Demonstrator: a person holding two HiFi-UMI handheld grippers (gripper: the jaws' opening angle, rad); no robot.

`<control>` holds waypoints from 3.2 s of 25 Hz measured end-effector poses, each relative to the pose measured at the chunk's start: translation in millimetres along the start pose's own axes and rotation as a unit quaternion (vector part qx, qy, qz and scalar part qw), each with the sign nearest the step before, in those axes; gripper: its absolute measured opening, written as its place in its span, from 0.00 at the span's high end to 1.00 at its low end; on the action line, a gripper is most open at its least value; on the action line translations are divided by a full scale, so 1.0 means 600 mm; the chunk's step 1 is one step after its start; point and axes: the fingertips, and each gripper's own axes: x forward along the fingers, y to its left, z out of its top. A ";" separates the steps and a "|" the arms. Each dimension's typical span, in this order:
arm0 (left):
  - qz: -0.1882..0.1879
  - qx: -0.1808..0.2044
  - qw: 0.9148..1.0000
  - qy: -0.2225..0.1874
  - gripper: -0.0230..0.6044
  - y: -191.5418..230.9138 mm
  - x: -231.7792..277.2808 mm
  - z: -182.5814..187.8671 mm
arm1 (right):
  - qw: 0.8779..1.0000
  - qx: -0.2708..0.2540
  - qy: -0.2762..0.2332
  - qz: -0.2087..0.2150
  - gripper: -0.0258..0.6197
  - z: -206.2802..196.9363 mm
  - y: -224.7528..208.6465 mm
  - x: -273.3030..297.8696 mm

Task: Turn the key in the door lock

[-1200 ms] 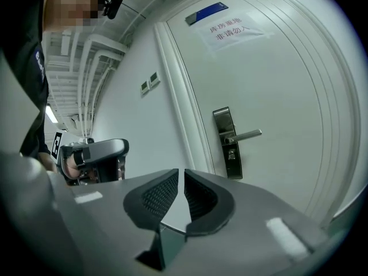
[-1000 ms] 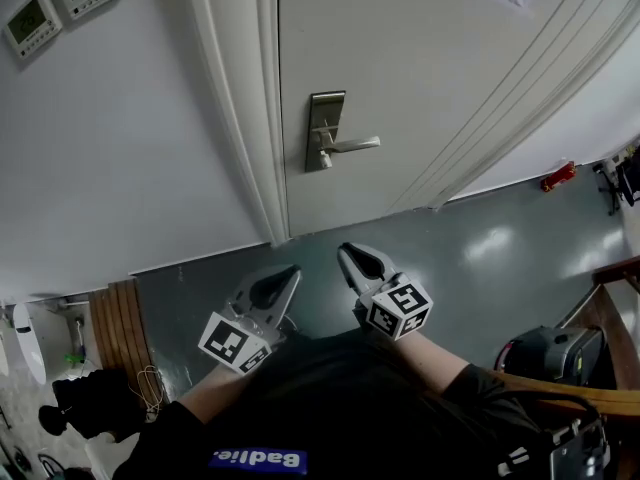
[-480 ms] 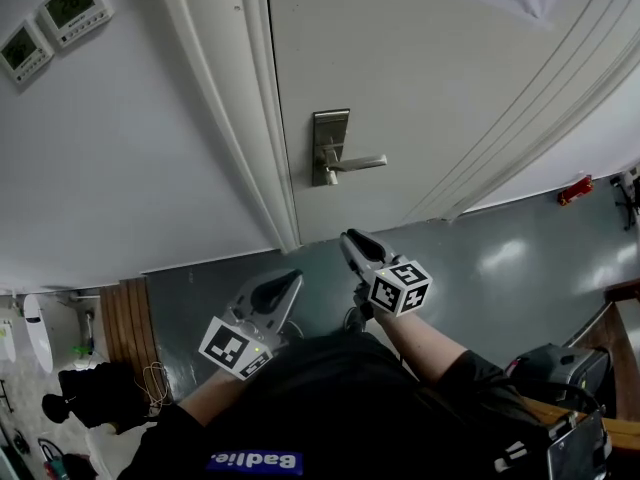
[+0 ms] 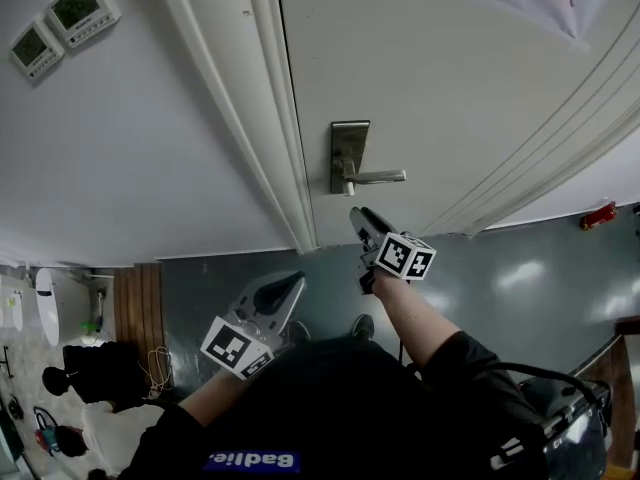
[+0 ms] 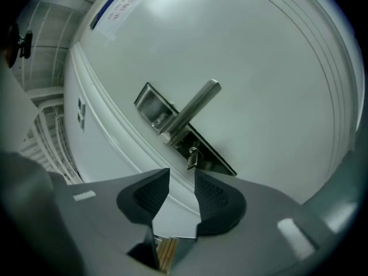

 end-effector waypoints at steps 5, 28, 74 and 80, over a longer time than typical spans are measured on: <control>0.012 0.004 1.000 0.003 0.97 0.013 -0.009 0.001 | 0.998 0.063 -0.005 0.013 0.74 0.003 -0.027 0.039; 0.032 -0.016 0.999 0.020 0.97 0.036 -0.033 -0.018 | 0.987 0.147 -0.048 0.036 0.90 0.024 -0.041 0.116; 0.008 -0.022 0.999 0.029 0.97 0.019 -0.042 -0.041 | 0.493 -0.821 0.151 -0.244 0.88 -0.020 -0.035 0.126; 0.019 -0.029 0.999 0.025 0.97 0.001 -0.030 -0.033 | 0.552 -0.789 0.151 -0.223 0.85 -0.019 -0.027 0.107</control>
